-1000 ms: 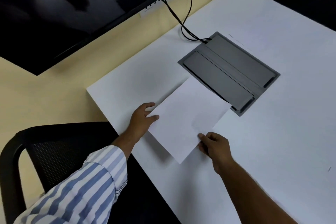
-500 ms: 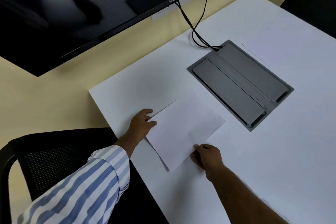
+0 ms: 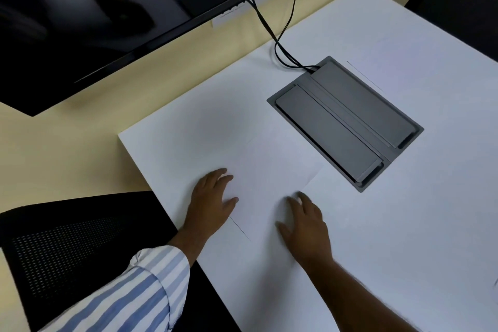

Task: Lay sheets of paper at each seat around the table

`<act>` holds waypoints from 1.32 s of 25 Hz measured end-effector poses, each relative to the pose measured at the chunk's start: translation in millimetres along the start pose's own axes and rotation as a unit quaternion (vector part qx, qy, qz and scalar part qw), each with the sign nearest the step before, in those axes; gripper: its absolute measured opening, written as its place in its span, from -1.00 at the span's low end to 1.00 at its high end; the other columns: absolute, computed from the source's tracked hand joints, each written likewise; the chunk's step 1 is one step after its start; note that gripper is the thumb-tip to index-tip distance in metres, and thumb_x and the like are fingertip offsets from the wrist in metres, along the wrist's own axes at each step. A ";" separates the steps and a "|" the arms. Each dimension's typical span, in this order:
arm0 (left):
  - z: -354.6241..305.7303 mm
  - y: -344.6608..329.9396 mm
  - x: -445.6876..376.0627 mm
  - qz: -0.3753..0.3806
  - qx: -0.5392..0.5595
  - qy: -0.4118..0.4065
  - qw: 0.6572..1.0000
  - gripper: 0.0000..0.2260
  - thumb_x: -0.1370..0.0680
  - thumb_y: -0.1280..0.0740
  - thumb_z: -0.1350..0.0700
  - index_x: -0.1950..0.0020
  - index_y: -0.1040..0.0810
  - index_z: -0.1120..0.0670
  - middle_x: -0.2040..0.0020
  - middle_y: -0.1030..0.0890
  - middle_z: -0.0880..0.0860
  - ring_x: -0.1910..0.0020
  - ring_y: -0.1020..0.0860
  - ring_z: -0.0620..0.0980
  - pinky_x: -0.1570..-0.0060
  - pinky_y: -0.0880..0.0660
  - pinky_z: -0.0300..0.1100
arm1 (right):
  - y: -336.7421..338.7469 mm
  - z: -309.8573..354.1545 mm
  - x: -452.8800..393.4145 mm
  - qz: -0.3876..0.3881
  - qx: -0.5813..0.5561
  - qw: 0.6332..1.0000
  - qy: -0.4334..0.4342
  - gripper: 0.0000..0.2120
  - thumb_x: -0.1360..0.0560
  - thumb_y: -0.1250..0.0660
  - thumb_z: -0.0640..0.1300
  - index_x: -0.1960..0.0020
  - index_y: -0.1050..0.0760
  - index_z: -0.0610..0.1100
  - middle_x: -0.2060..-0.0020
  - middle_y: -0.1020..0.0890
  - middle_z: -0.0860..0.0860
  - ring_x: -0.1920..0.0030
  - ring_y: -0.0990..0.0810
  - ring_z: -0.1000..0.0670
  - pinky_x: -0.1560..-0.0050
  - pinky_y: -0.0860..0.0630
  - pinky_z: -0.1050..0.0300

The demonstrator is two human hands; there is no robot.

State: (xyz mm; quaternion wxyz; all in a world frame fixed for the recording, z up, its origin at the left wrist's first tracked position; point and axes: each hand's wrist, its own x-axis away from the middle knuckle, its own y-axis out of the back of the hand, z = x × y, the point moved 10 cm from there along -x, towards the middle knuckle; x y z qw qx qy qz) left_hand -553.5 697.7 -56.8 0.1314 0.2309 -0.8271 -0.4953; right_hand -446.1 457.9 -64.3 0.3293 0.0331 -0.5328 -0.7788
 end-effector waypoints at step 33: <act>-28.8 4.1 5.6 -0.036 0.093 0.047 0.994 -0.53 -0.56 -0.48 0.04 -0.47 -0.52 0.03 -0.62 -0.33 -0.04 -0.65 -0.17 0.04 -0.55 -0.28 0.17 | 45.8 3.7 37.8 -0.060 -0.011 0.998 -0.004 -0.35 -0.58 -0.38 0.15 -0.60 -0.26 0.05 -0.65 -0.20 0.04 -0.53 -0.37 -0.10 -0.35 -0.54 -0.08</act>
